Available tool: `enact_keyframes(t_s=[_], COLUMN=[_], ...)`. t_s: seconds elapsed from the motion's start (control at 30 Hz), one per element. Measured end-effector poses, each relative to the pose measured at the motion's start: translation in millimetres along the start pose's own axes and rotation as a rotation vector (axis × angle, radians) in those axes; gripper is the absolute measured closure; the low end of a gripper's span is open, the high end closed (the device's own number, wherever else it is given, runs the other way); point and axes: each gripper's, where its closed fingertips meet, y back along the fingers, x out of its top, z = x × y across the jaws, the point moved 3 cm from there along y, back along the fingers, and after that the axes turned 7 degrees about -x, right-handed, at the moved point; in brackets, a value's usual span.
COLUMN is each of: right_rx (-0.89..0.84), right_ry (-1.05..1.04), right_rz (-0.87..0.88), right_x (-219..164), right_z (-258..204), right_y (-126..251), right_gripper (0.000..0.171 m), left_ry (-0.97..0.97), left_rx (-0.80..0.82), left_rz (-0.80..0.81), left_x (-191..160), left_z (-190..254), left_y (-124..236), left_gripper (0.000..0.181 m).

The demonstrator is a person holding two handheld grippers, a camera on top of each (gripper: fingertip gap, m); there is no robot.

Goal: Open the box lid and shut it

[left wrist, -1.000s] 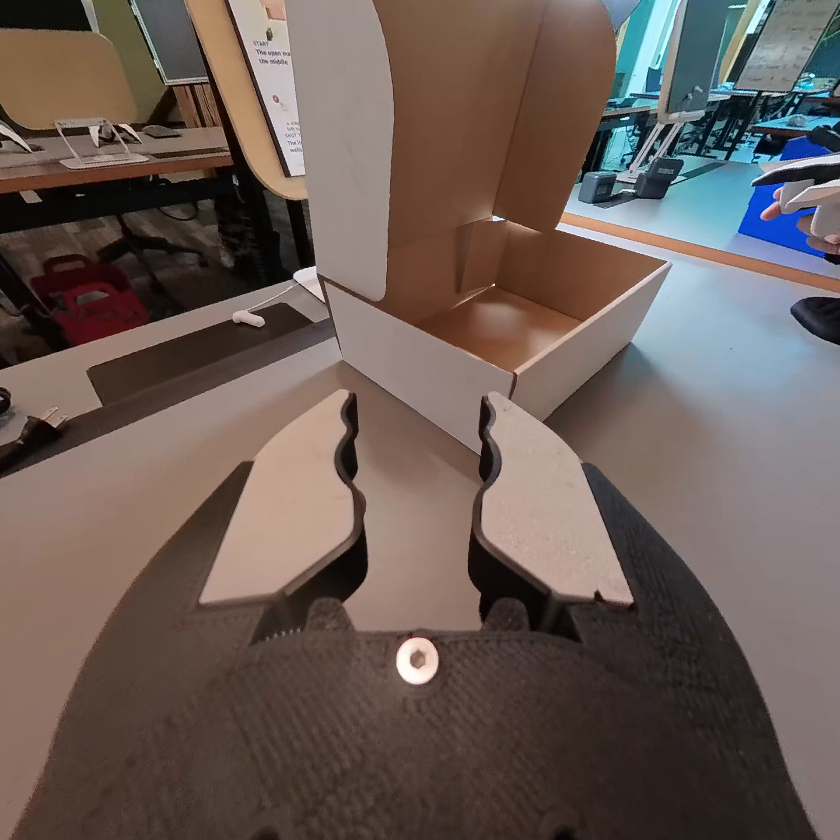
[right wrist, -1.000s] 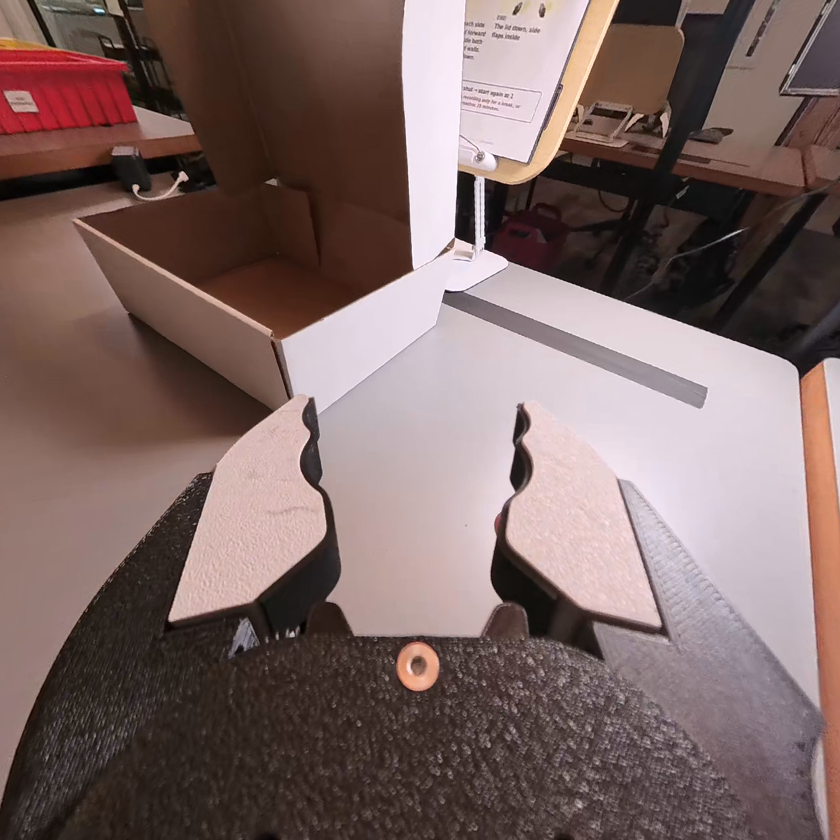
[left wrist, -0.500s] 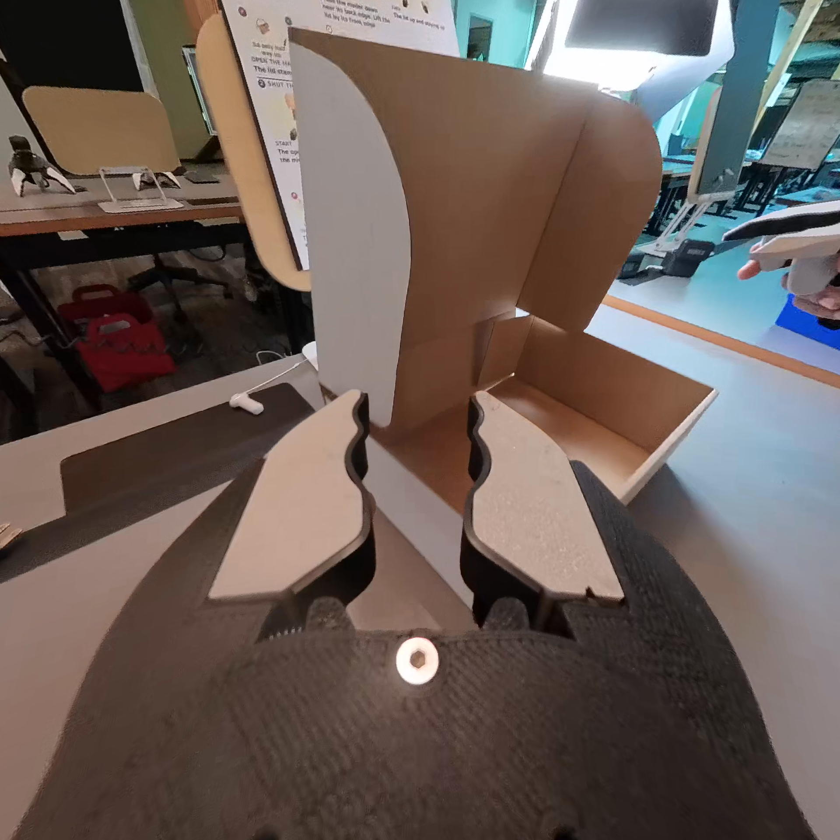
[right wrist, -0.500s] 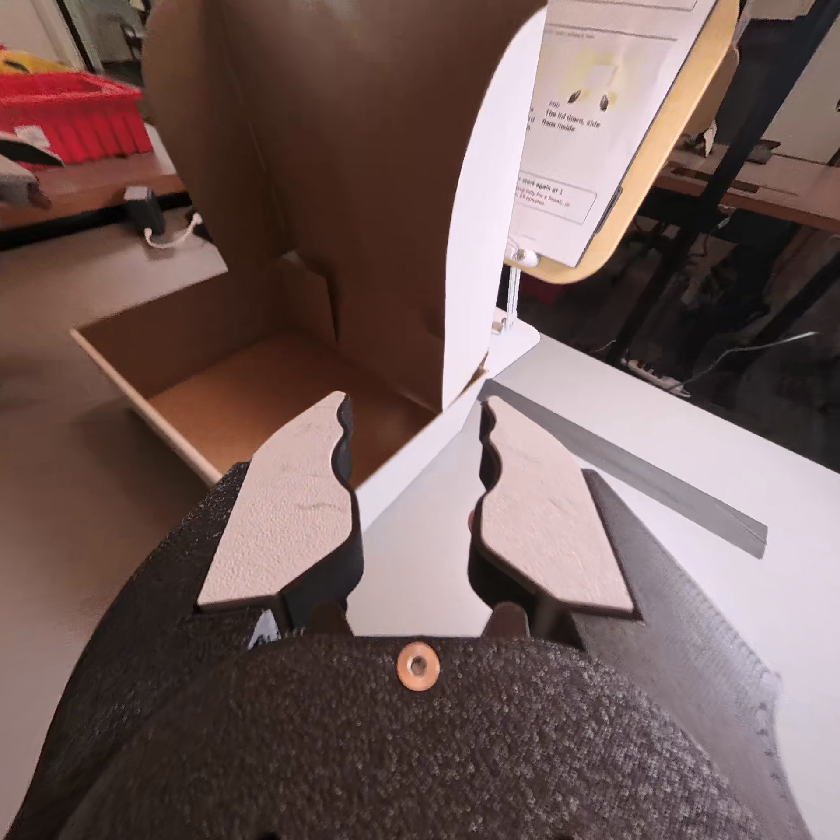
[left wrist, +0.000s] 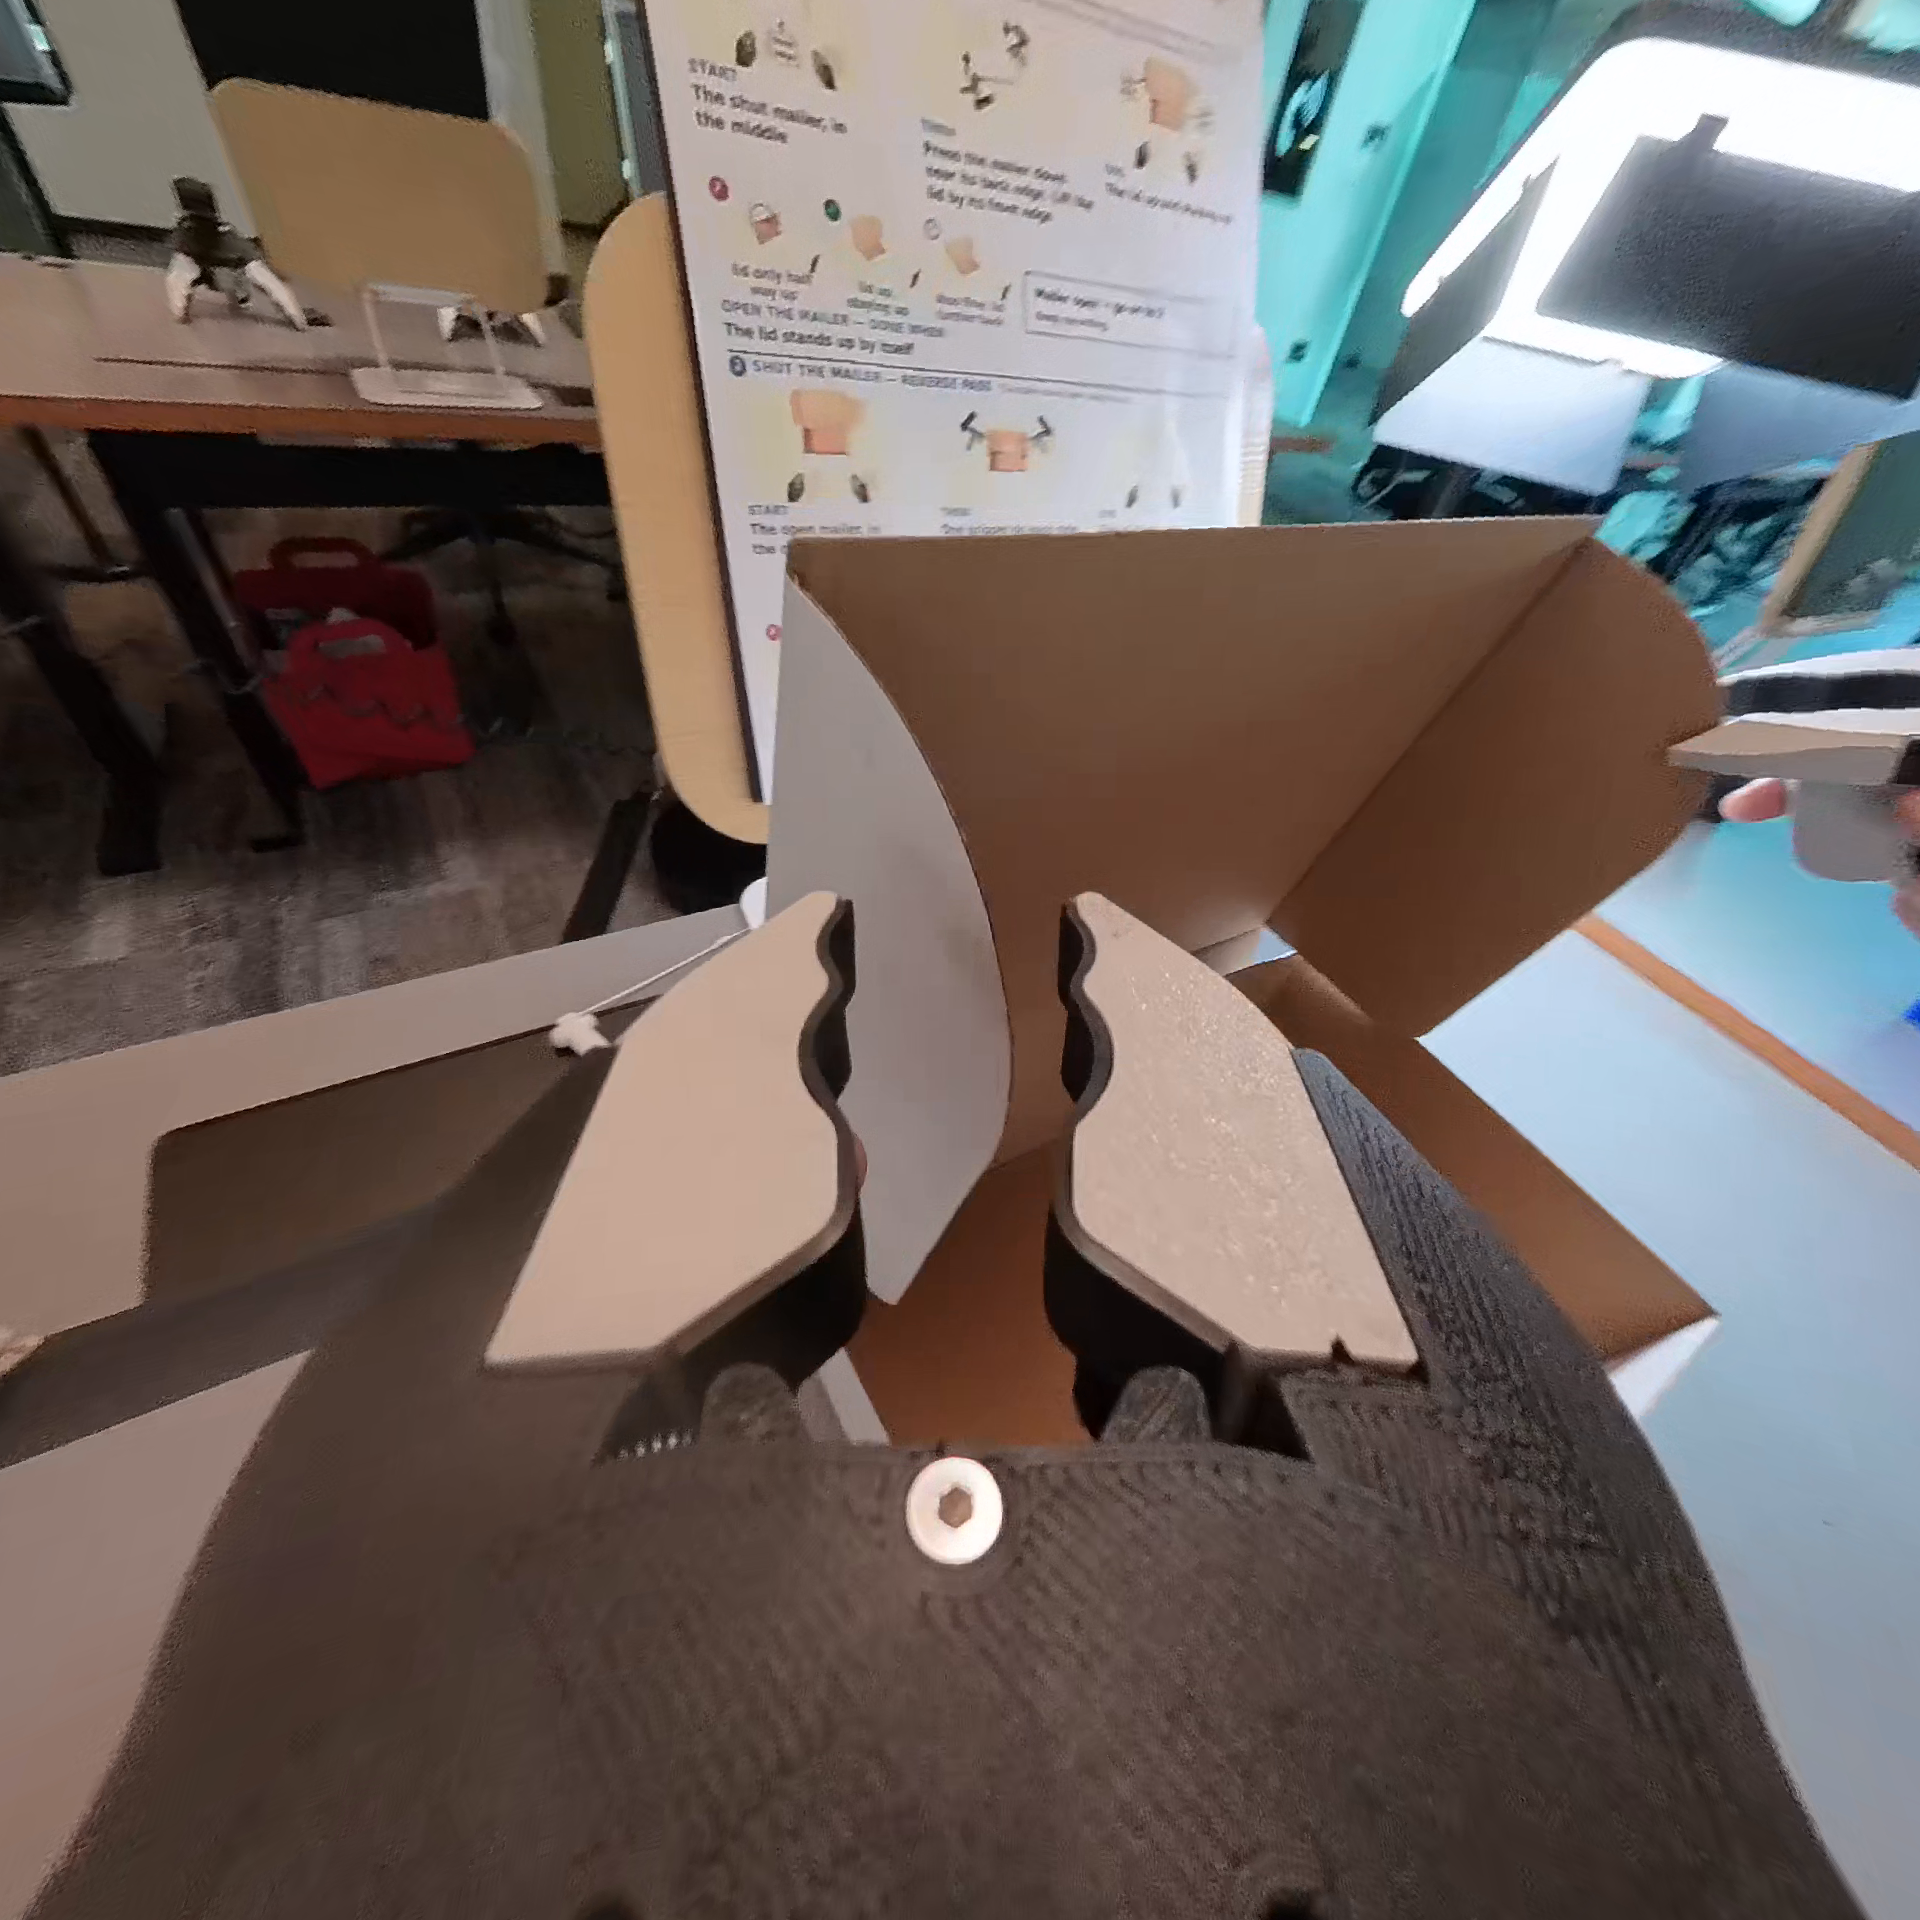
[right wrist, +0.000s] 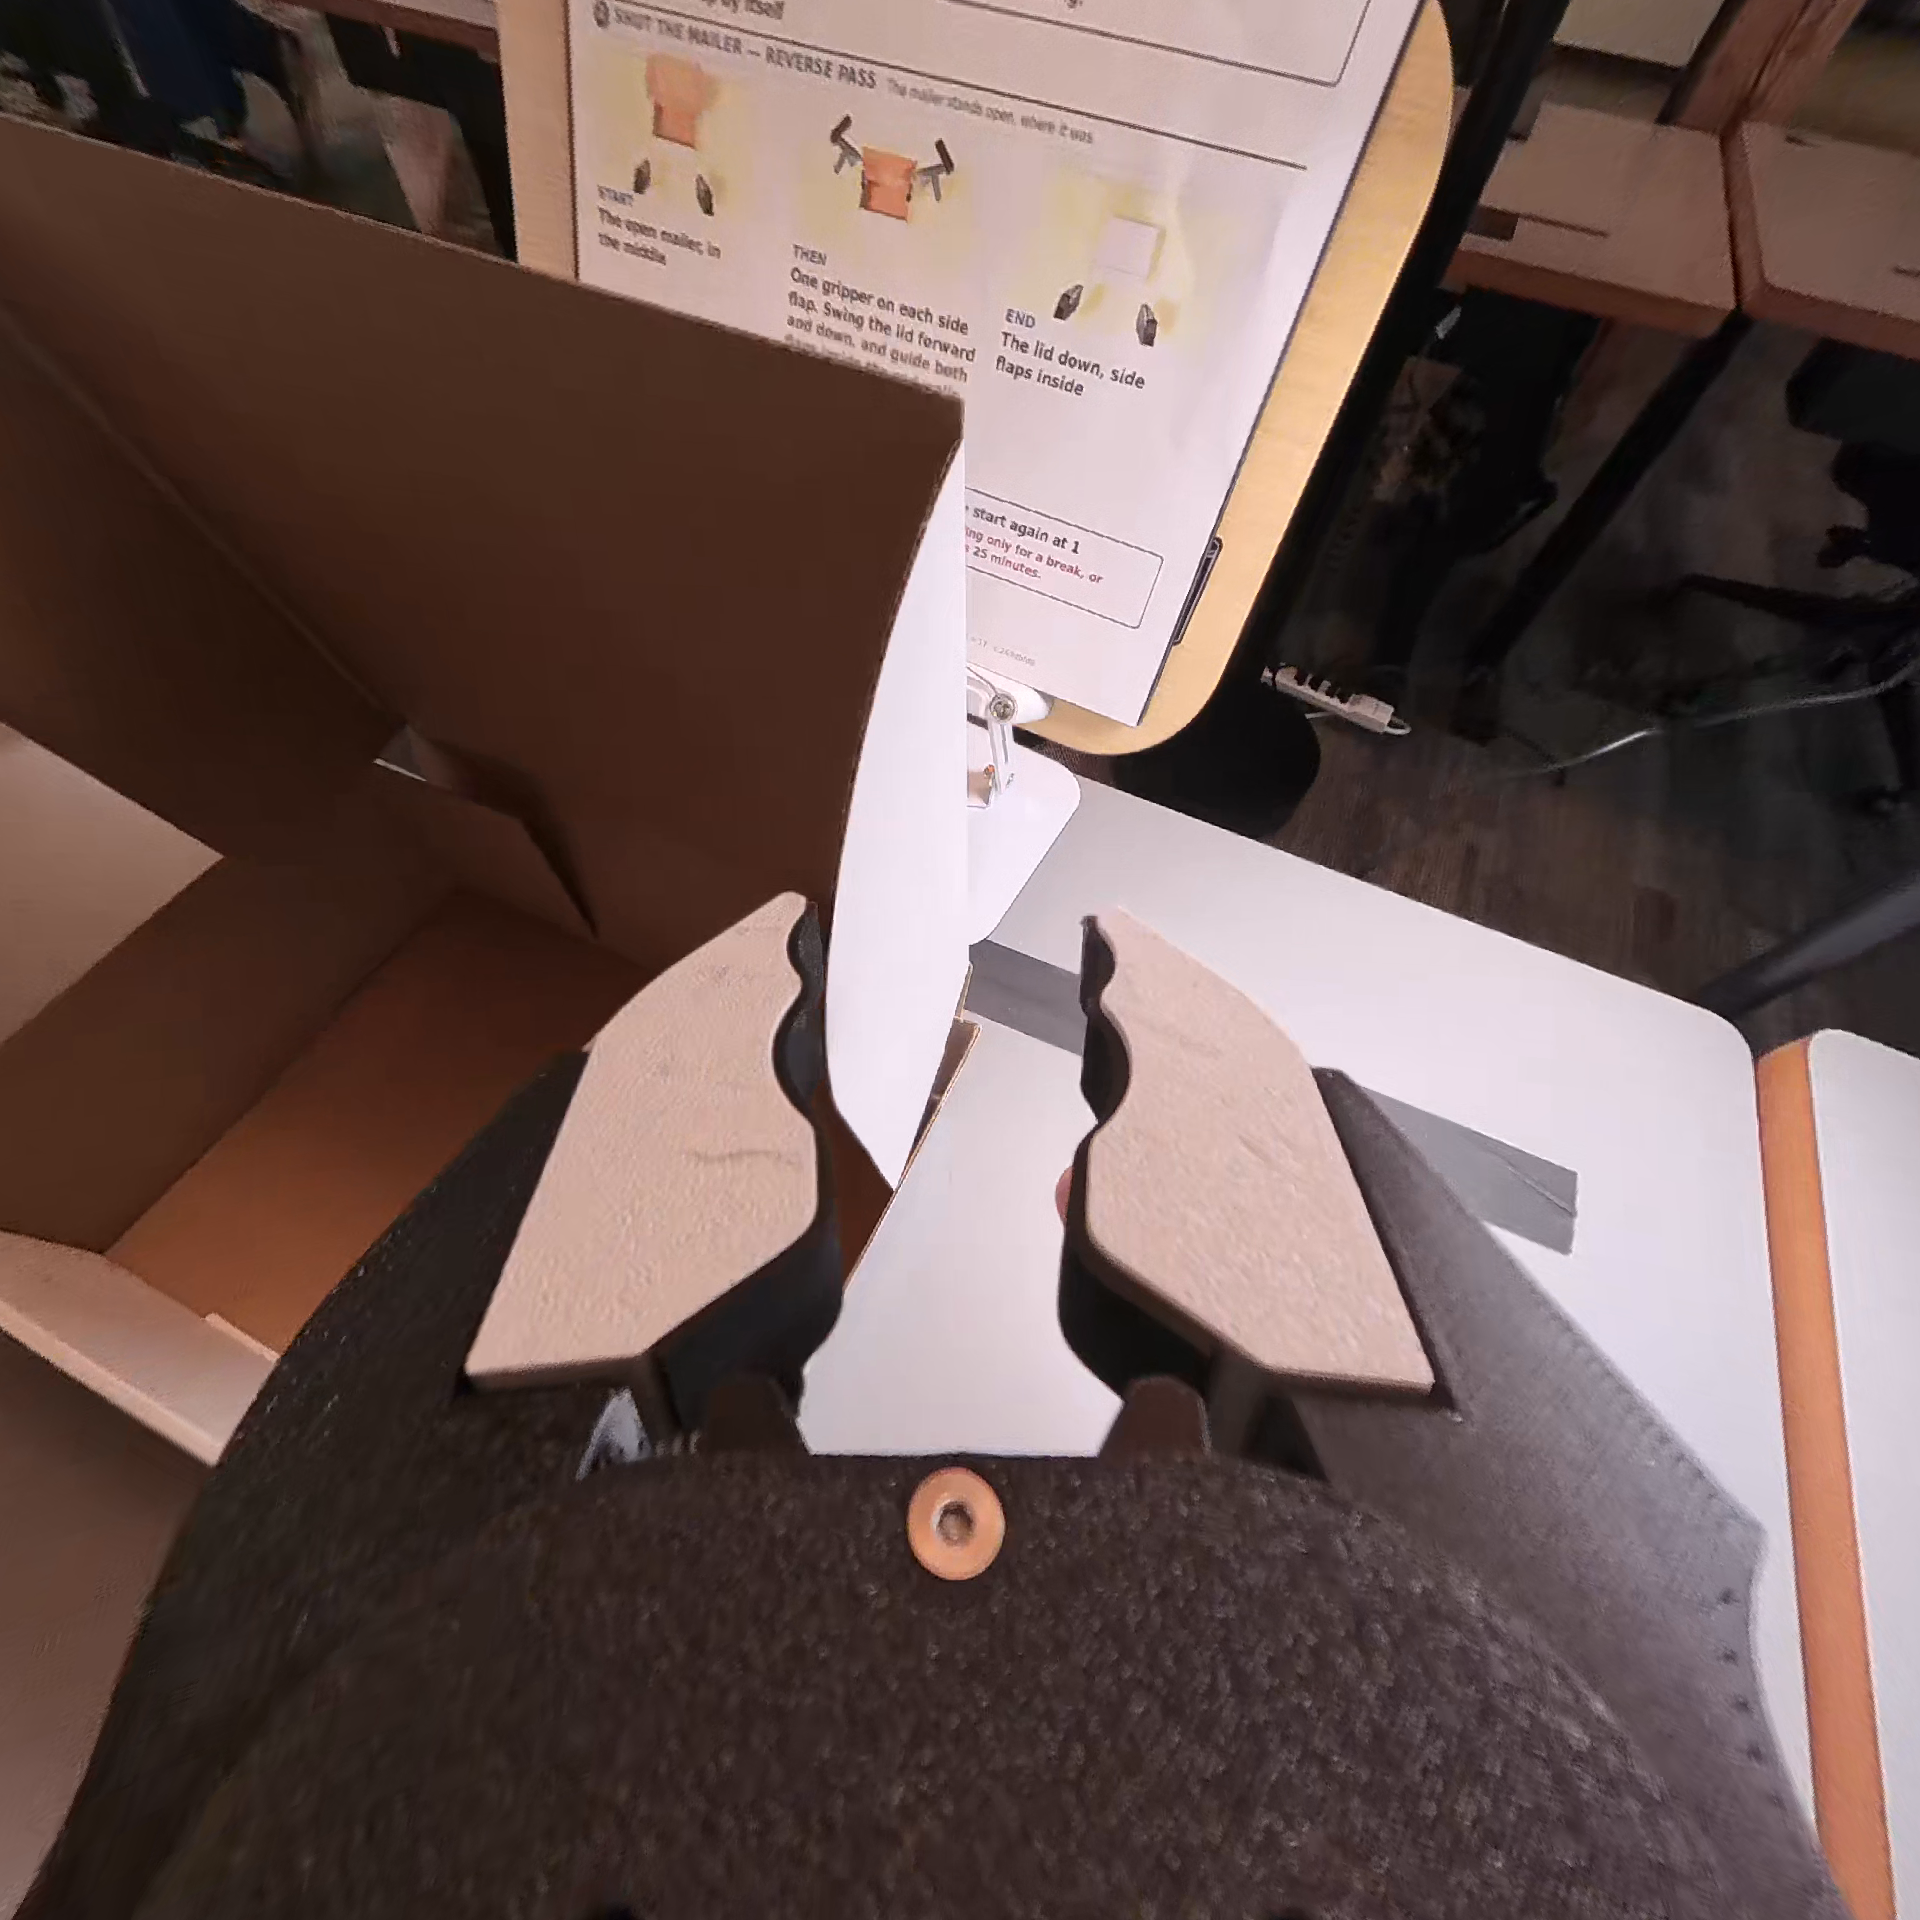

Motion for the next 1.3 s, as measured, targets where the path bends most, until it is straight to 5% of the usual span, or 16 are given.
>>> enact_keyframes(t_s=[0.27, 0.93, 1.3], right_rx=[0.0, -0.052, -0.037], right_ry=[0.001, 0.121, 0.264], right_rz=[-0.023, 0.08, -0.064], right_x=[-4, -92, -160], right_z=[-15, -59, -75], right_y=[-6, 37, 39], right_gripper=[0.167, 0.164, 0.163], left_ry=[-0.226, -0.278, -0.322], left_rx=[0.203, 0.131, 0.139], left_rz=[-0.08, -0.006, -0.178], left_x=[4, -77, -150], left_z=[6, 55, 61], left_y=[-14, 33, 48], left_gripper=[0.174, 0.173, 0.174])
